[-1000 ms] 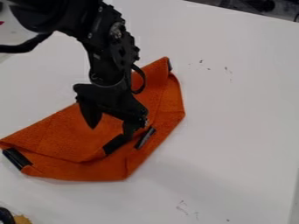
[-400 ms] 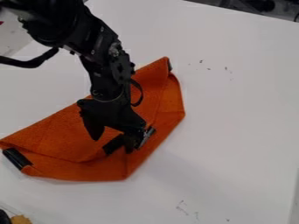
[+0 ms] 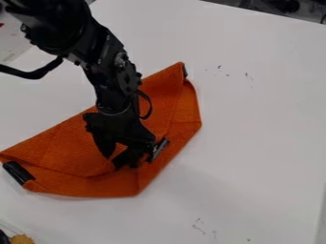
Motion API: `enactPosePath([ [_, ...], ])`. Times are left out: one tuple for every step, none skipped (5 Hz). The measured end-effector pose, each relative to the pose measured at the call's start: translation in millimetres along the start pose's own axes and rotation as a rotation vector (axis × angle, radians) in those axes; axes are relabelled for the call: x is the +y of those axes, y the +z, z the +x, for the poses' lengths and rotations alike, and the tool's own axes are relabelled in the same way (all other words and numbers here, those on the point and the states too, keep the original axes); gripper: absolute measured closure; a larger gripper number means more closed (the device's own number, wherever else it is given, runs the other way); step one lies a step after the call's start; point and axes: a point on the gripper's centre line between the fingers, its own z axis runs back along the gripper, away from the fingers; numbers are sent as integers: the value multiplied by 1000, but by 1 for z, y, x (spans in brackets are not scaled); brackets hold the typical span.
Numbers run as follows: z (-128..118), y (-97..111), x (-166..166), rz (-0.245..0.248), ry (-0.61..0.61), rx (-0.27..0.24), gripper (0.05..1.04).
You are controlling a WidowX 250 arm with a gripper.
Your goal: Mamelatra lamba
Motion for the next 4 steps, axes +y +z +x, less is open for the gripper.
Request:
enactPosePath([
  [1, -1, -2, -10, -14, 3, 721],
  [1, -1, -2, -10, -11, 3, 912],
  [-1, 5, 2, 14, -3, 32, 1003],
  [17, 38, 9, 74, -8, 25, 1016],
])
